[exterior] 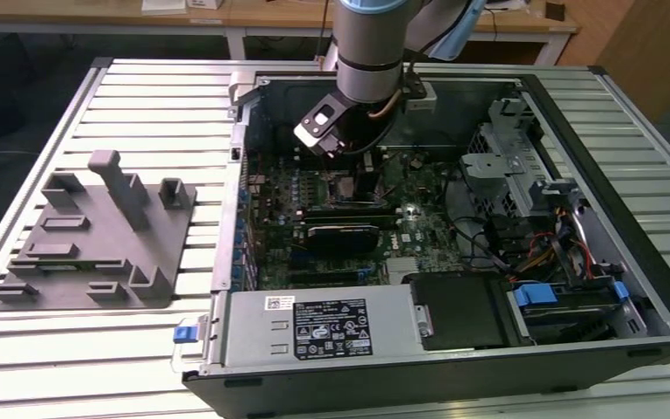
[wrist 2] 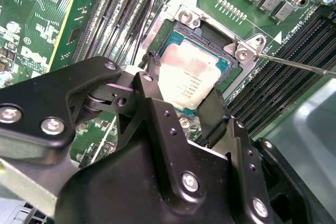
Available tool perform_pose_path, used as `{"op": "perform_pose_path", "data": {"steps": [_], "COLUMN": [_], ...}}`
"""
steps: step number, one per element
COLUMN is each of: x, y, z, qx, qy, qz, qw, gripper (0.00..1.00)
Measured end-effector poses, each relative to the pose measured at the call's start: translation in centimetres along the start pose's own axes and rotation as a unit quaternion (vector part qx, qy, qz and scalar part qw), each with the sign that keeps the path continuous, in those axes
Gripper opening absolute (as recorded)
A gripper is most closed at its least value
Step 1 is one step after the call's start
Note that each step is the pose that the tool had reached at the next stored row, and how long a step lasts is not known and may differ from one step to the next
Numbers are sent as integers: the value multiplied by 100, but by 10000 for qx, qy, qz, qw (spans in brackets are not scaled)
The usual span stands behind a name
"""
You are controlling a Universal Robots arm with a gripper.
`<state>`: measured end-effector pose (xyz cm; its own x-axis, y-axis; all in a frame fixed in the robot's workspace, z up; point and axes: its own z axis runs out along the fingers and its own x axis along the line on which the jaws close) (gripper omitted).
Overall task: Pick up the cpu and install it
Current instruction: 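Place the cpu into insertion slot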
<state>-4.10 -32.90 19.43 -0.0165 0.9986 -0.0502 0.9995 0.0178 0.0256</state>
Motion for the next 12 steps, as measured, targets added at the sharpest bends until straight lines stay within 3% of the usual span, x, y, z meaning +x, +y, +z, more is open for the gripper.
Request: {"op": "perform_pose_path", "data": {"steps": [12], "x": [0], "y": [0], "z": [-10], "qx": [7], "qy": [-1], "qz": [139], "qw": [9999], "gripper": [54]}}
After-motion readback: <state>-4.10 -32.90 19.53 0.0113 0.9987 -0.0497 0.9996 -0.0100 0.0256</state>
